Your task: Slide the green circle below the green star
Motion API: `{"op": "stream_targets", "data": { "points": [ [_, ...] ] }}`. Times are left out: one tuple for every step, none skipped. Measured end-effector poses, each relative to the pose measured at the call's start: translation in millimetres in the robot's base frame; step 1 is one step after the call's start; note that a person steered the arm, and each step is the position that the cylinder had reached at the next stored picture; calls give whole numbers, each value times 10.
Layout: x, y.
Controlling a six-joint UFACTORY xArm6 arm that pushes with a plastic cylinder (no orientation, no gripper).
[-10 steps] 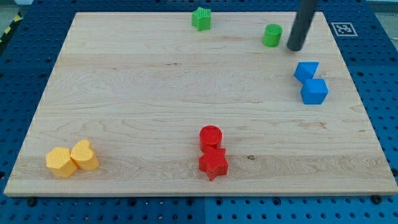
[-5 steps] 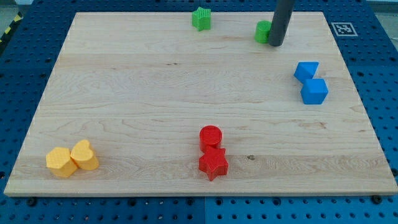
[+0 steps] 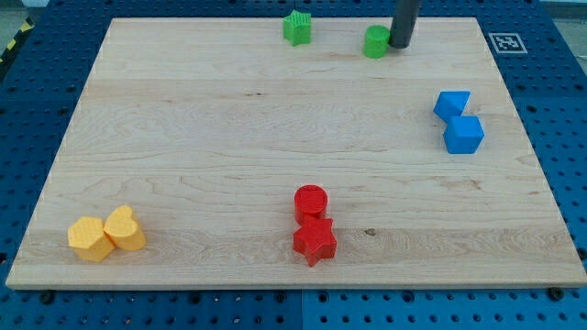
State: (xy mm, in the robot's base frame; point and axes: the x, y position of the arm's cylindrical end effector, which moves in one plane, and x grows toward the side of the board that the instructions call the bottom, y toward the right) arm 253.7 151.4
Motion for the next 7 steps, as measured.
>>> {"op": "stream_targets", "data": {
  "points": [
    [0,-66],
    [0,-287],
    [0,-518],
    [0,-732],
    [0,-958],
    [-42,-957],
    [-160,-730]
  ]
}}
